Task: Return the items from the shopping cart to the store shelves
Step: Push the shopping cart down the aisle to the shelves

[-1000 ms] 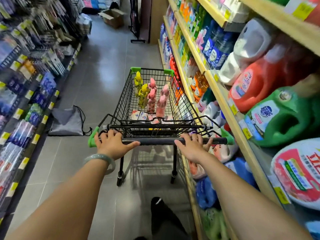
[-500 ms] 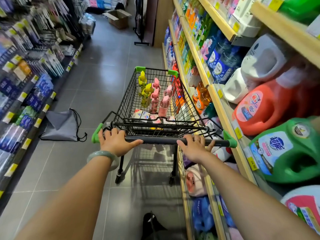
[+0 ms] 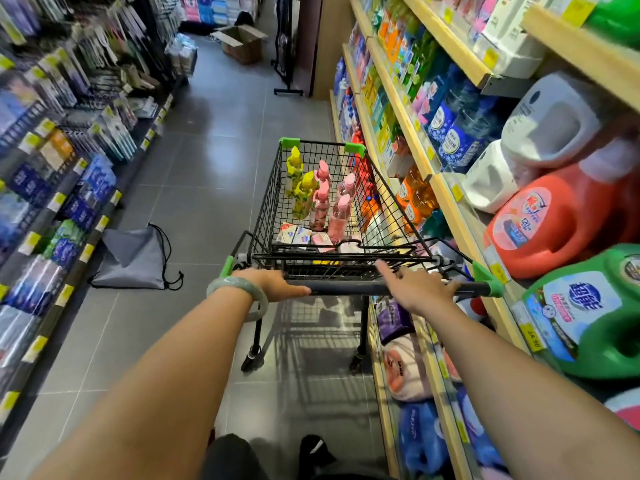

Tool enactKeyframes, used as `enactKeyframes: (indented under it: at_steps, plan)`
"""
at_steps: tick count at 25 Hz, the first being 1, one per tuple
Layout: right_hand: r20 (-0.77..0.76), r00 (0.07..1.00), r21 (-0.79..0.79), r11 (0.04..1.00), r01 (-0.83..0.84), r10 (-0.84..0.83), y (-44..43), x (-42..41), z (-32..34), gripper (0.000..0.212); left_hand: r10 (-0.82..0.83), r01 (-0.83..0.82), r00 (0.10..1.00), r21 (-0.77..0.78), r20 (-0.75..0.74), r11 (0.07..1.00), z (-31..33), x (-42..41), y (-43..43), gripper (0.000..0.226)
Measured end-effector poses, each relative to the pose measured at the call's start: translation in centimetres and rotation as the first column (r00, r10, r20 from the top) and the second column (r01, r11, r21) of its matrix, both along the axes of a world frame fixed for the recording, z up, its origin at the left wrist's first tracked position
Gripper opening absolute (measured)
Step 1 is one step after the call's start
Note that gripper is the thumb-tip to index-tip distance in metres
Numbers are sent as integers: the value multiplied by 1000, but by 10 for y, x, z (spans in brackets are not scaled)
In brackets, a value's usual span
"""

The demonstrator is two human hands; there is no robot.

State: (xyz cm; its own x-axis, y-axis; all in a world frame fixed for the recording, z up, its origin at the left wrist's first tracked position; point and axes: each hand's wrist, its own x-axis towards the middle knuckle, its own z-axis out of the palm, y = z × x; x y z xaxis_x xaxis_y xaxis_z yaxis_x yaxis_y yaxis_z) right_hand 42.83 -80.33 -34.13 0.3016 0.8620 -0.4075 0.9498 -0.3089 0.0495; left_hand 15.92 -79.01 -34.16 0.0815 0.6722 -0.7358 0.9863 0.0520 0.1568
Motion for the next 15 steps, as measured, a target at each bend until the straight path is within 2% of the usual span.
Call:
enactKeyframes:
  at_steps: [1,3,5,7,9,11,15]
  plan:
    - [27,999,81,996,37,-40,7,-9,4,90,-35,38,998,-58,51,998,6,-5,7,84]
    - [67,995,281,958,50,-72,25,-35,9,72,-35,56,981,-104,190,993,20,-20,23,67]
    - [53,995,410,910,57,-86,45,-64,12,53,63,-24,925,-108,375,994,31,-45,45,55]
    - [-15,992,454,883,121,-128,65,-99,12,46,147,-122,857,-83,495,989,39,-80,71,46]
    - [-60,985,456,873,171,-162,81,-139,9,43,141,-145,848,-32,511,989,40,-125,98,38]
    - [-48,985,437,883,170,-166,93,-176,3,41,100,-118,879,10,467,993,35,-172,122,32]
    - [-36,982,359,915,184,-184,117,-227,-7,38,67,-79,915,13,398,997,27,-248,173,32]
